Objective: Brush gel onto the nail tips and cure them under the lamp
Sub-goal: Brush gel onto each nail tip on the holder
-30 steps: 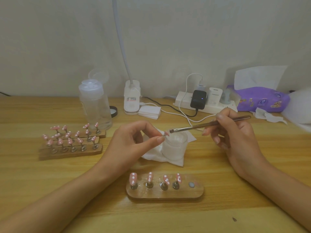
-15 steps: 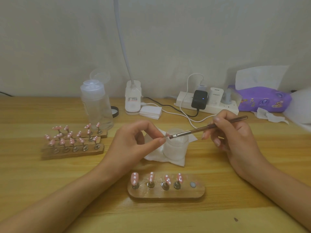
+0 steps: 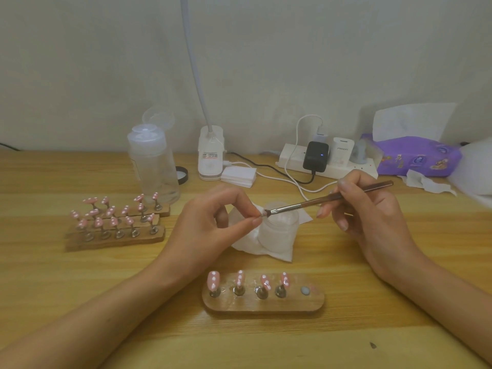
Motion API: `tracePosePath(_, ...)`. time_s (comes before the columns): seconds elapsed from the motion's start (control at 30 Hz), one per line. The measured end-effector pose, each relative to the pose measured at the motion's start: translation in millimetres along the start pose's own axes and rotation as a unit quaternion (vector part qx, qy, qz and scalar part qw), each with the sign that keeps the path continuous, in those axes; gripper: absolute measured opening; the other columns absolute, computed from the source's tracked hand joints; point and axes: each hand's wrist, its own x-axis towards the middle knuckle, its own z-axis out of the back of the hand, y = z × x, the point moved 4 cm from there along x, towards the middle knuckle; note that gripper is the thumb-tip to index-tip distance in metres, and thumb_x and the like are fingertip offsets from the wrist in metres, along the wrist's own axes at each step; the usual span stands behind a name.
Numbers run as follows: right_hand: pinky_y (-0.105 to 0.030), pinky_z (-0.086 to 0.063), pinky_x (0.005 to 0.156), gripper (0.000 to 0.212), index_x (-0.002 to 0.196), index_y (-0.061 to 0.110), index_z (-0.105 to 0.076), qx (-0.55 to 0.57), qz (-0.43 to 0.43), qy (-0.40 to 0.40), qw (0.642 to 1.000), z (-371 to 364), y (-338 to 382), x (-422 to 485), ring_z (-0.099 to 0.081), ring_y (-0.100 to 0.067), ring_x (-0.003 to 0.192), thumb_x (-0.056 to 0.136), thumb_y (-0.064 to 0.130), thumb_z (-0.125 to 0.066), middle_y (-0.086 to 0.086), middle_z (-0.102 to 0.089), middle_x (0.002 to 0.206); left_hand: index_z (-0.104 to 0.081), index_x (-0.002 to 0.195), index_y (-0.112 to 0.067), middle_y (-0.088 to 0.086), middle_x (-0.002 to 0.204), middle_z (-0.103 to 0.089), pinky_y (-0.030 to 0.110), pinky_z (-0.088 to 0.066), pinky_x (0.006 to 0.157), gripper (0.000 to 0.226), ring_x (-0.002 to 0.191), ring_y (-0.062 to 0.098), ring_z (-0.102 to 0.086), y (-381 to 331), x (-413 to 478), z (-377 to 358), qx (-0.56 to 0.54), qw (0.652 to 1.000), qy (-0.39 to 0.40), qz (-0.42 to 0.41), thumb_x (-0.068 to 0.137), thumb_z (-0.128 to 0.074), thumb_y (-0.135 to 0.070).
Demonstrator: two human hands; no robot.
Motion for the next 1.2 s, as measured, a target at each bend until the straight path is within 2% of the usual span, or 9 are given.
tracePosePath(0.2, -0.02, -0.031, 0.045, 0.024, 0.065, 0.03, -0.06, 0.011, -0.01, -0.017, 1.0, 2.9, -0.7, 0.7, -0.043, -0.01, 0.045, 0.087, 0.038, -0.057, -0.007, -0.07, 0.066, -0.07, 0.082, -0.015, -0.034, 0.065, -0.055, 0.005, -0.034, 0.057, 0.006, 0.049, 0.004, -0.034, -0.5, 0.8, -1.4, -0.001, 1.0, 0.02, -0.01, 0.083, -0.077, -0.014)
tracePosePath(0.3, -0.022, -0.031, 0.045, 0.022, 0.067, 0.029, -0.06, 0.003, -0.012, 0.003, 1.0, -0.1, -1.0, -0.2, -0.042, -0.012, 0.045, 0.085, 0.043, -0.061, -0.008, -0.07, 0.067, -0.07, 0.082, -0.019, -0.029, 0.071, -0.057, 0.008, -0.032, 0.054, 0.009, 0.051, 0.004, -0.032, -1.7, 0.4, -1.3, -0.006, 1.0, 0.017, -0.016, 0.081, -0.074, -0.027)
tracePosePath(0.37, -0.017, -0.03, 0.042, 0.022, 0.066, 0.029, -0.06, 0.004, -0.018, -0.014, 1.0, 1.4, -1.4, 0.9, -0.041, -0.011, 0.043, 0.083, 0.041, -0.06, -0.009, -0.07, 0.066, -0.07, 0.081, -0.021, -0.022, 0.077, -0.06, 0.011, -0.031, 0.053, 0.013, 0.053, 0.005, -0.032, -2.4, 0.2, -1.0, -0.009, 1.0, 0.013, -0.022, 0.079, -0.07, -0.034)
tracePosePath(0.5, -0.016, -0.031, 0.042, 0.024, 0.064, 0.031, -0.06, 0.019, -0.011, -0.01, 1.0, 1.5, -0.8, 2.1, -0.042, -0.01, 0.043, 0.087, 0.038, -0.057, -0.008, -0.07, 0.066, -0.07, 0.081, -0.022, -0.009, 0.085, -0.066, 0.011, -0.035, 0.061, 0.009, 0.064, 0.005, -0.042, -0.2, 0.8, -1.0, -0.002, 1.0, 0.012, -0.012, 0.08, -0.073, -0.031)
tracePosePath(0.7, -0.015, -0.031, 0.04, 0.022, 0.063, 0.029, -0.06, 0.019, -0.026, -0.033, 0.999, 4.5, -3.3, 3.2, -0.04, -0.009, 0.042, 0.083, 0.039, -0.06, -0.008, -0.069, 0.064, -0.071, 0.081, -0.027, -0.012, 0.089, -0.068, 0.008, -0.037, 0.066, 0.013, 0.075, 0.009, -0.051, 2.0, 2.2, -0.5, -0.006, 1.0, 0.017, 0.011, 0.077, -0.07, -0.039)
tracePosePath(0.83, -0.02, -0.029, 0.042, 0.023, 0.068, 0.03, -0.06, 0.019, -0.015, 0.001, 1.0, 1.6, -3.0, 1.8, -0.043, -0.01, 0.044, 0.087, 0.042, -0.06, -0.008, -0.07, 0.067, -0.07, 0.081, -0.028, -0.016, 0.088, -0.068, 0.007, -0.038, 0.066, 0.005, 0.075, 0.01, -0.055, 2.2, 1.5, -1.0, 0.002, 1.0, 0.024, 0.011, 0.081, -0.074, -0.03)
tracePosePath(0.93, -0.017, -0.028, 0.04, 0.021, 0.067, 0.027, -0.059, 0.011, -0.034, -0.016, 0.999, 2.5, -4.7, 2.3, -0.041, -0.01, 0.042, 0.082, 0.041, -0.061, -0.01, -0.069, 0.065, -0.07, 0.081, -0.028, -0.018, 0.087, -0.068, 0.007, -0.039, 0.066, 0.007, 0.074, 0.008, -0.055, 2.0, 1.2, -0.6, 0.011, 1.0, 0.024, 0.01, 0.082, -0.076, -0.025)
tracePosePath(1.1, -0.016, -0.031, 0.039, 0.023, 0.066, 0.03, -0.06, 0.01, -0.019, -0.002, 1.0, 1.8, -2.6, 1.6, -0.046, -0.011, 0.043, 0.086, 0.043, -0.062, -0.01, -0.07, 0.067, -0.07, 0.08, -0.029, -0.016, 0.084, -0.067, 0.008, -0.038, 0.062, 0.006, 0.062, 0.003, -0.044, 2.3, 1.8, 0.1, -0.006, 1.0, 0.02, 0.014, 0.08, -0.076, -0.03)
tracePosePath(1.2, -0.016, -0.03, 0.038, 0.022, 0.064, 0.029, -0.06, 0.004, -0.036, -0.024, 0.999, 2.5, -3.9, 2.7, -0.044, -0.011, 0.042, 0.083, 0.039, -0.061, -0.011, -0.069, 0.065, -0.071, 0.079, -0.028, -0.02, 0.072, -0.061, 0.009, -0.035, 0.057, 0.011, 0.057, 0.003, -0.039, 3.0, 1.9, -0.1, -0.019, 0.999, 0.022, 0.02, 0.077, -0.073, -0.038)
